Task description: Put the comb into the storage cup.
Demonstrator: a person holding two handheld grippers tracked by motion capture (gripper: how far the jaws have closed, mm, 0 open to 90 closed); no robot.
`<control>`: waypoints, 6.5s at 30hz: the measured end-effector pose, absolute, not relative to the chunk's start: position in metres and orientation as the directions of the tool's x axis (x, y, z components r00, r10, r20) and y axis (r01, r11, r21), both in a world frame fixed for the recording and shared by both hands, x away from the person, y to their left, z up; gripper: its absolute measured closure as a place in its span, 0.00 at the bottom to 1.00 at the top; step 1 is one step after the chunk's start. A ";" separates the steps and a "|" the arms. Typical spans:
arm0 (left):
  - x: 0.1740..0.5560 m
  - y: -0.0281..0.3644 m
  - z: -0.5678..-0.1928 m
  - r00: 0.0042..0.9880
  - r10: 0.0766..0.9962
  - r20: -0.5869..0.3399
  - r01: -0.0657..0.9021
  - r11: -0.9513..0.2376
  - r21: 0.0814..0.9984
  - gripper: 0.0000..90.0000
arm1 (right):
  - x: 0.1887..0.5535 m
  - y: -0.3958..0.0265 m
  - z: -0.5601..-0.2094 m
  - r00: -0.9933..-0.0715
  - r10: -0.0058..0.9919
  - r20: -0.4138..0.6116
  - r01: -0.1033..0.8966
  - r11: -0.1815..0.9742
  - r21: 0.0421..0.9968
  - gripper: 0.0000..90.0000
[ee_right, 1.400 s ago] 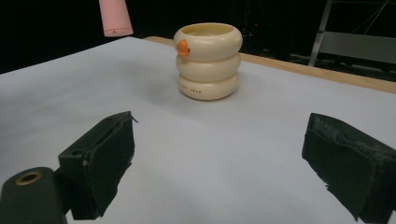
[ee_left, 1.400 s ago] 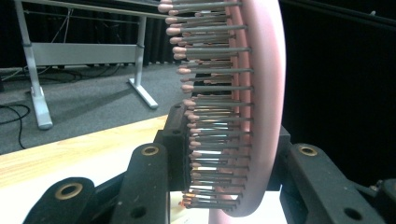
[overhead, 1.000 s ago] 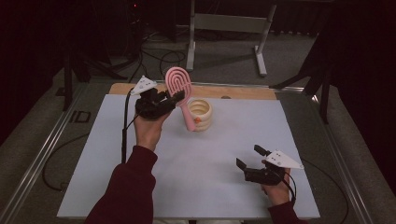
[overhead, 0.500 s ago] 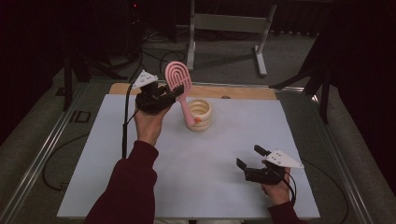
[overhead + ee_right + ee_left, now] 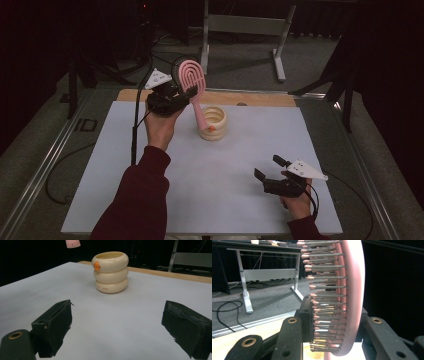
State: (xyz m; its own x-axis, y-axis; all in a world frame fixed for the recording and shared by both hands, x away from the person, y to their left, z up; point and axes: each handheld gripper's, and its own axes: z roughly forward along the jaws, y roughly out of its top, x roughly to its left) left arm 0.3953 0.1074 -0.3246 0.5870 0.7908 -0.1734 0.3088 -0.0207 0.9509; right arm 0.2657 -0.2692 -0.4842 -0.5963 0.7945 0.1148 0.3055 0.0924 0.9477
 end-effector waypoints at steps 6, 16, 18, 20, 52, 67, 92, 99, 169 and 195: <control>0.401 0.104 -0.323 0.583 0.795 -0.166 0.303 -0.022 0.953 0.72 | 0.266 -0.269 -0.484 -0.597 0.796 0.105 0.301 0.101 0.948 0.11; 0.408 0.098 -0.322 0.573 0.805 -0.154 0.302 -0.033 0.953 0.72 | 0.266 -0.268 -0.484 -0.598 0.795 0.100 0.299 0.105 0.948 0.11; 0.411 0.095 -0.321 0.574 0.805 -0.149 0.300 -0.038 0.953 0.72 | 0.267 -0.269 -0.484 -0.596 0.796 0.104 0.301 0.102 0.948 0.11; 0.412 0.093 -0.320 0.573 0.807 -0.147 0.298 -0.038 0.954 0.72 | 0.267 -0.269 -0.485 -0.595 0.797 0.102 0.300 0.102 0.948 0.11; 0.427 0.073 -0.324 0.546 0.831 -0.111 0.284 -0.059 0.957 0.72 | 0.268 -0.269 -0.485 -0.595 0.795 0.116 0.306 0.091 0.948 0.11; 0.432 0.065 -0.331 0.536 0.838 -0.106 0.289 -0.064 0.955 0.72 | 0.268 -0.270 -0.483 -0.592 0.798 0.116 0.301 0.085 0.950 0.11; 0.439 0.054 -0.340 0.514 0.851 -0.107 0.278 -0.048 0.959 0.72 | 0.268 -0.267 -0.485 -0.597 0.793 0.116 0.303 0.089 0.949 0.11; 0.441 0.053 -0.342 0.507 0.855 -0.107 0.280 -0.046 0.959 0.72 | 0.269 -0.267 -0.485 -0.599 0.792 0.118 0.306 0.091 0.948 0.11; 0.458 0.027 -0.378 0.493 0.865 -0.095 0.326 -0.082 0.942 0.72 | 0.270 -0.271 -0.484 -0.593 0.794 0.133 0.302 0.066 0.951 0.11; 0.458 0.018 -0.392 0.487 0.868 -0.093 0.348 -0.096 0.932 0.72 | 0.270 -0.271 -0.483 -0.593 0.794 0.136 0.302 0.063 0.951 0.11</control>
